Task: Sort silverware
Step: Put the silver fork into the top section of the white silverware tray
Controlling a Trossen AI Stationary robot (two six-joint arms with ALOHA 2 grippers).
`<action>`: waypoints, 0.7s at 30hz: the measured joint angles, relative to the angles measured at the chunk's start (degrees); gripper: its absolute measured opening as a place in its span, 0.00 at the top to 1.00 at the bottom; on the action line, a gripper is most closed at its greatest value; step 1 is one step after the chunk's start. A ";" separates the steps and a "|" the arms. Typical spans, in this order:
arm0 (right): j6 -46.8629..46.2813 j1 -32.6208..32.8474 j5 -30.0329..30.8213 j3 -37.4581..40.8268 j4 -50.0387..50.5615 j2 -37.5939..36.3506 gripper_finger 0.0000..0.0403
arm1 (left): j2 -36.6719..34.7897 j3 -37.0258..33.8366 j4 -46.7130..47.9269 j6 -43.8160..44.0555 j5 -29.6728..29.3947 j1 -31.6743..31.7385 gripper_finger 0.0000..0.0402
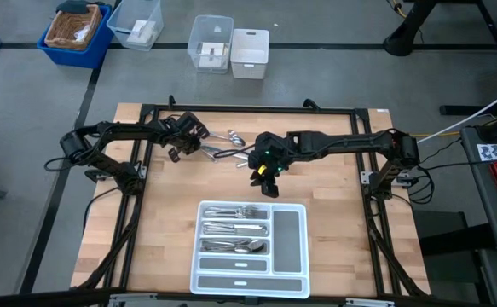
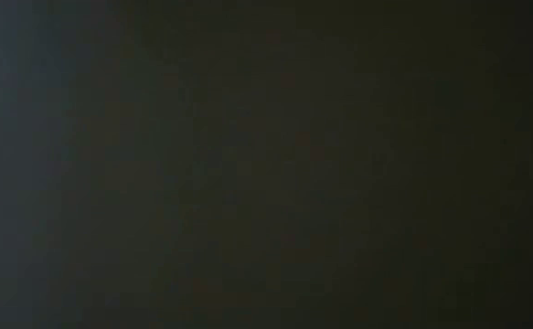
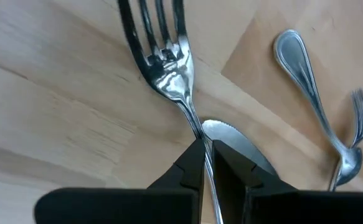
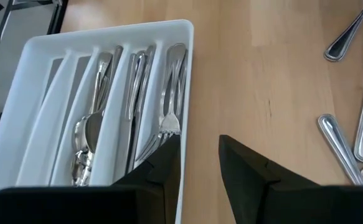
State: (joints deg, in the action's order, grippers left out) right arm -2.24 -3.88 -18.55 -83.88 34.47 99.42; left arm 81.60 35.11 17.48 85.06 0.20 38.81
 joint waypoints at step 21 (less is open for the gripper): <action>2.82 0.04 -0.02 0.00 -0.04 0.04 0.72 | 0.00 0.00 2.23 7.98 -2.03 0.35 0.95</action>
State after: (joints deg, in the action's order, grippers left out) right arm 0.58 -3.84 -18.57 -83.88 34.44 99.46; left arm 81.60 35.11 19.71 93.03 -1.83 39.16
